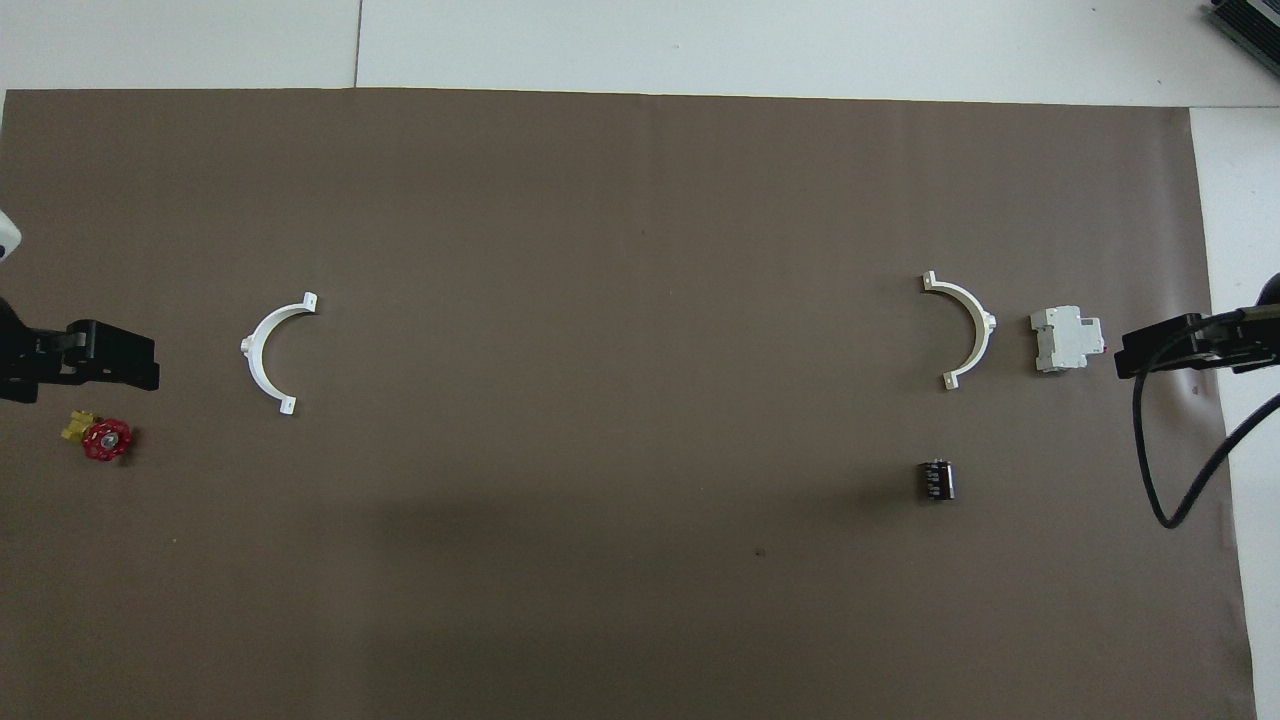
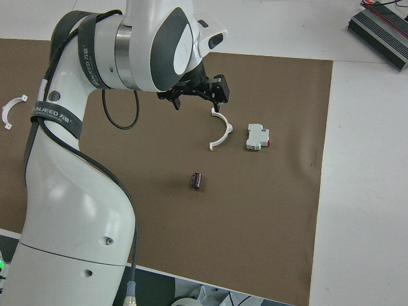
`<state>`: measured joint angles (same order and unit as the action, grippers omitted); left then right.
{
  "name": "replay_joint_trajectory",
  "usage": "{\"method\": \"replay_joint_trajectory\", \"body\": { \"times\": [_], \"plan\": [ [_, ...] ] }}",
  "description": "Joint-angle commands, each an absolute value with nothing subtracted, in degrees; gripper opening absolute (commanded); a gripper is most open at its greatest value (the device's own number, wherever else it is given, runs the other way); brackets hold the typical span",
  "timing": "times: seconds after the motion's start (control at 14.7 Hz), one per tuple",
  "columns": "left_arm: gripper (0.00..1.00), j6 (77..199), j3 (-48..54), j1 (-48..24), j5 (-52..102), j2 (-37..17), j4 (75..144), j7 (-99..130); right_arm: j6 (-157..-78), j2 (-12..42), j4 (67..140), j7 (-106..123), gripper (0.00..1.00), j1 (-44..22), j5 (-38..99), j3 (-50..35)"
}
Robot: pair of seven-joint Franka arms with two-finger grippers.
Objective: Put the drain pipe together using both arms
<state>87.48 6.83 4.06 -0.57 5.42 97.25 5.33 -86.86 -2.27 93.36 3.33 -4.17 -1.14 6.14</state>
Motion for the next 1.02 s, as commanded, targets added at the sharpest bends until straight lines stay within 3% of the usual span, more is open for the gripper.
{"method": "replay_joint_trajectory", "body": {
  "times": [0.0, 0.68, 0.96],
  "plan": [
    [1.00, 88.16, 6.94, 4.22, 0.00, 6.15, 97.56, 5.27, -88.24, -3.16, 94.66, 4.04, 1.00, -3.95, 0.09, 6.06],
    [1.00, 88.15, 7.03, 4.13, 0.00, 6.15, 97.65, 5.27, -88.94, -3.96, 96.41, 5.09, 1.00, -1.68, 0.00, 6.24],
    [1.00, 88.24, 7.12, 4.22, 0.00, 6.15, 97.65, 5.27, -106.12, -4.58, 106.41, 12.98, 1.00, -1.05, 0.09, 6.24]
  ]
}}
